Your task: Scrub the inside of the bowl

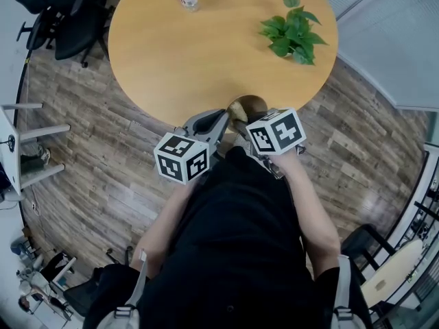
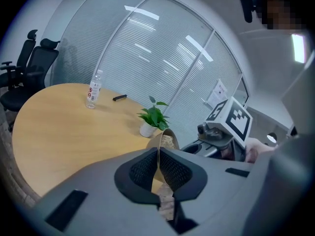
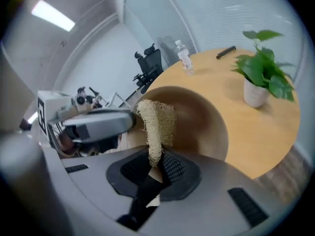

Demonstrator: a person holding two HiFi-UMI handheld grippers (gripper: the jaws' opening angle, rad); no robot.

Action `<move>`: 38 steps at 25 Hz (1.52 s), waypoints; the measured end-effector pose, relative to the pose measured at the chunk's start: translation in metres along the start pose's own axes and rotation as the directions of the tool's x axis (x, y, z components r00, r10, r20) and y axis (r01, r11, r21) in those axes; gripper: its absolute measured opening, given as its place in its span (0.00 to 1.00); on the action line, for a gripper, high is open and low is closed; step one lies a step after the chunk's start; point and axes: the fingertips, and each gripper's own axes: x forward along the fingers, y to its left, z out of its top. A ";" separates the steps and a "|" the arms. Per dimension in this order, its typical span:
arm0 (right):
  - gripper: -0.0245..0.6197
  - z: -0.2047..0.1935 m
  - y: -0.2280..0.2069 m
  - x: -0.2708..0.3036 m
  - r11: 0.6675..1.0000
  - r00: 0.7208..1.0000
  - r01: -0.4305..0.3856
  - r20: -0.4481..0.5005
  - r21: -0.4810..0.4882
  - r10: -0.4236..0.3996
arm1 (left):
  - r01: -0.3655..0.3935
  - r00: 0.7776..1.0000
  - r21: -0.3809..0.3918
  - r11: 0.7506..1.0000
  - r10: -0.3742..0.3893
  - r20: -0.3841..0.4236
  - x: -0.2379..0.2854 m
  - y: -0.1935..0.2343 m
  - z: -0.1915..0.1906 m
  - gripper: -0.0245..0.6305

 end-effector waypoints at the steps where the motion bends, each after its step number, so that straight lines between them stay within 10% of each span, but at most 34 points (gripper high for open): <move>1: 0.10 0.004 0.002 -0.001 0.997 0.999 -0.040 0.030 0.067 0.038 | 0.001 1.000 -0.007 1.000 -0.001 0.003 0.000 0.000 0.000 0.07; 7: 0.10 0.029 0.010 -0.013 0.926 0.959 -0.228 0.236 0.301 0.159 | -0.014 0.999 -0.010 1.000 0.015 0.029 -0.001 0.003 0.006 0.07; 16: 0.10 0.044 0.009 -0.026 0.653 0.815 -0.554 0.496 0.517 0.299 | -0.012 0.998 0.050 0.999 0.009 0.063 -0.005 0.000 0.011 0.07; 18: 0.10 0.043 0.013 -0.026 0.687 0.827 -0.532 0.476 0.495 0.298 | -0.003 0.999 0.054 0.999 0.000 0.052 -0.006 -0.004 0.010 0.07; 23: 0.10 0.029 0.014 -0.013 0.958 0.957 -0.214 0.240 0.191 0.165 | 0.004 0.999 0.056 0.998 -0.006 0.033 -0.006 -0.007 0.007 0.06; 27: 0.10 0.011 0.003 -0.004 0.973 0.996 0.082 0.054 -0.215 -0.072 | -0.001 1.000 0.076 0.997 0.000 0.020 -0.007 -0.008 0.006 0.07; 31: 0.10 -0.004 -0.007 -0.002 0.730 0.939 0.246 -0.029 -0.638 -0.342 | -0.022 1.000 0.056 0.998 0.022 -0.012 -0.007 -0.003 -0.002 0.07; 35: 0.10 -0.003 -0.027 -0.008 0.337 0.816 0.310 0.067 -0.889 -0.574 | -0.045 0.998 -0.011 0.999 0.045 -0.040 -0.008 0.004 -0.013 0.07; 38: 0.10 0.017 -0.021 -0.012 0.051 0.764 0.377 0.279 -0.925 -0.581 | -0.059 0.997 -0.040 0.998 0.056 -0.054 -0.009 0.007 -0.016 0.07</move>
